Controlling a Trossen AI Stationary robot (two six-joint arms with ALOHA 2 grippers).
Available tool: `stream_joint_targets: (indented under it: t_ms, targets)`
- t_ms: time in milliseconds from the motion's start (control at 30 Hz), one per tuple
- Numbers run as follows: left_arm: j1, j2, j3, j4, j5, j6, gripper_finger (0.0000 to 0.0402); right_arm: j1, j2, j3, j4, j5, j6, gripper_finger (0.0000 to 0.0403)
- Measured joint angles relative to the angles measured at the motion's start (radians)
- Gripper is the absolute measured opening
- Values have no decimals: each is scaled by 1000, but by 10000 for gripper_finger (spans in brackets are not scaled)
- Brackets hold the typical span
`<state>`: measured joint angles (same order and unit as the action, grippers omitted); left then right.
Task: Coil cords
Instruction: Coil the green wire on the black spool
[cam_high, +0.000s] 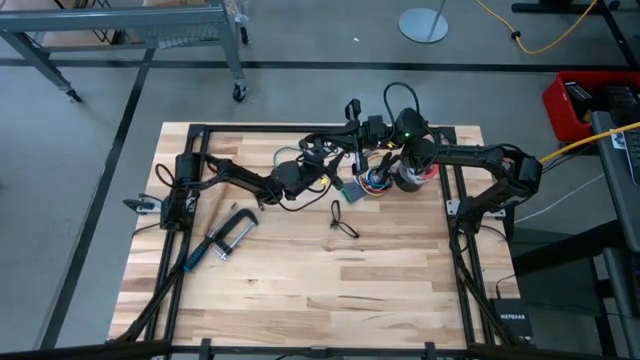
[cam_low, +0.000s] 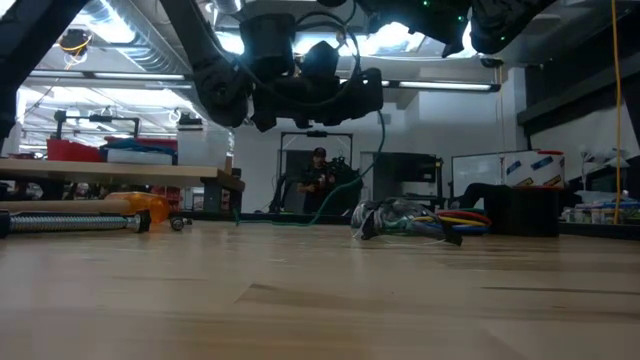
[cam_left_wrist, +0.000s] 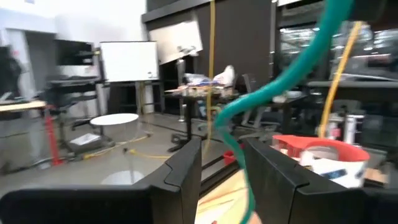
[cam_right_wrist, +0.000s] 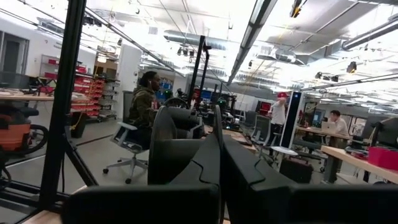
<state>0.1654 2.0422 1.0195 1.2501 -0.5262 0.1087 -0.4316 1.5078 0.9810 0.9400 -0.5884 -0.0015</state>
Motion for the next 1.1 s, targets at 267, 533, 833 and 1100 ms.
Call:
stream_joint_targets:
  t_ms: [267, 533, 833, 1100]
  targets:
    - [0, 0, 10, 47, 67, -1, 115, 0, 0, 0, -1, 0, -2, 3]
    - [0, 0, 20, 40, 67, 29, 63, 0, 0, 0, -4, 0, -2, 3]
    - [-8, -2, 20, -59, 10, -5, 8, -4, 0, 0, -19, 0, -3, 3]
    - [-52, -5, 20, -159, -209, 73, 3, -84, 0, 0, -72, -127, 87, 3]
